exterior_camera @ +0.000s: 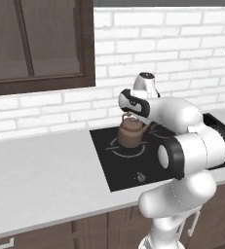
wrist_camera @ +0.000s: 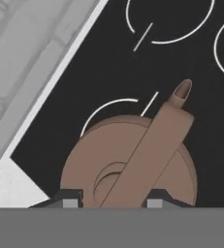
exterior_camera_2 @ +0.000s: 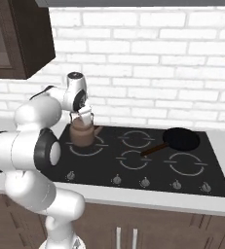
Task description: Pick the kettle from the counter and place it on a stove burner. Then turn the burner on.
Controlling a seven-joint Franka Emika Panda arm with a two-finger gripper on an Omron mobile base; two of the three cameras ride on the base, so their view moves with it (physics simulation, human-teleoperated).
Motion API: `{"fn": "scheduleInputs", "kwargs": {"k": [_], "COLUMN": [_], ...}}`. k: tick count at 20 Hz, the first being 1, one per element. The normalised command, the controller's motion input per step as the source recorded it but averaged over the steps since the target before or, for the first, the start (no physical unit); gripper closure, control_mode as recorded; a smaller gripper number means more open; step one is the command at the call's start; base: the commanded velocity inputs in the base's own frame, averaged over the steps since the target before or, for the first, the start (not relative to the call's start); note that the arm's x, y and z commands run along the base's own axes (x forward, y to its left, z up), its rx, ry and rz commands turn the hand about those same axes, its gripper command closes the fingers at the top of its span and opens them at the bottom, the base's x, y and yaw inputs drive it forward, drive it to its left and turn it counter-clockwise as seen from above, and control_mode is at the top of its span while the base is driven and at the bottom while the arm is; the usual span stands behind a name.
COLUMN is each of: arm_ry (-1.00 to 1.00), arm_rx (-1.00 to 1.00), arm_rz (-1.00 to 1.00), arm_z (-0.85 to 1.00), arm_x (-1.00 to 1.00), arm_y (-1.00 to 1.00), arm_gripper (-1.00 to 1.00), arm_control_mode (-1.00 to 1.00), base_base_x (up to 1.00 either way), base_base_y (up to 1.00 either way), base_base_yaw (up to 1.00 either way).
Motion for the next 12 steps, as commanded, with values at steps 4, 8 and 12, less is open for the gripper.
{"fn": "scheduleInputs", "kwargs": {"k": [4, 8, 12], "arm_ry": [0.02, 0.01, 0.0], "arm_rx": [0.0, -0.05, -0.06], "arm_rz": [0.0, 0.0, 0.0], "arm_z": [-0.45, -0.48, -0.21], "arm_x": [0.35, 0.31, 0.17], "arm_y": [0.39, 0.15, 0.03], "arm_gripper": [1.0, 1.0, 1.0], "arm_control_mode": [-1.0, -1.0, -1.0], "base_base_x": [0.0, 0.0, 0.0], "base_base_y": [0.0, 0.0, 0.0], "base_base_yaw": [0.0, 0.0, 0.0]}}
